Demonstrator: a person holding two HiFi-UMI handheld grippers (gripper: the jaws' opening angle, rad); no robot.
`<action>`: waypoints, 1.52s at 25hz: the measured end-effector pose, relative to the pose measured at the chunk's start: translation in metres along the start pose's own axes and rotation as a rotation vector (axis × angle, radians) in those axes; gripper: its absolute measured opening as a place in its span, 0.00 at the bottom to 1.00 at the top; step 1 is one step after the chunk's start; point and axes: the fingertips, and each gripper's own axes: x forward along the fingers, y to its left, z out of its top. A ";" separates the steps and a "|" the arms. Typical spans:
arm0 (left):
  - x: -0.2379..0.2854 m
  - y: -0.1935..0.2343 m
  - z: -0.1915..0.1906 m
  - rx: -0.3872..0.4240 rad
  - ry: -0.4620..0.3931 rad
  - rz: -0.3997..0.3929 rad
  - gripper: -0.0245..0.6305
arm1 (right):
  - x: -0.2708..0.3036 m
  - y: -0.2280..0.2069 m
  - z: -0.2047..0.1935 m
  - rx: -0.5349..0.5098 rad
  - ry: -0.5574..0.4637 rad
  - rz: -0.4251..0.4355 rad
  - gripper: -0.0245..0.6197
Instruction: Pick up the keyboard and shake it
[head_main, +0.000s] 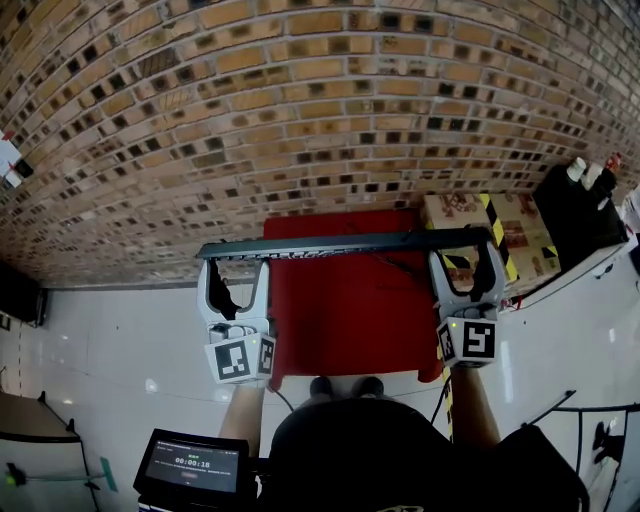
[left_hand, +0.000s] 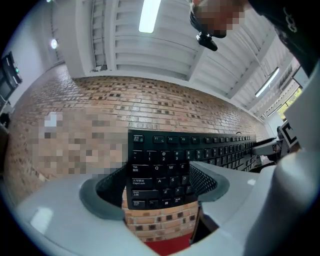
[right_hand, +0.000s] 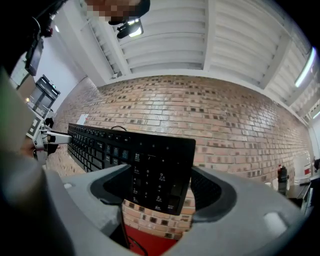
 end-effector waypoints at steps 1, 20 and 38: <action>-0.001 0.000 -0.006 -0.005 0.022 -0.001 0.65 | -0.001 0.001 -0.005 0.003 0.020 0.002 0.59; -0.064 -0.006 -0.114 -0.071 0.397 0.002 0.65 | -0.050 0.028 -0.093 0.035 0.322 0.037 0.59; -0.070 -0.005 -0.123 -0.067 0.413 0.001 0.65 | -0.056 0.030 -0.109 0.038 0.356 0.029 0.59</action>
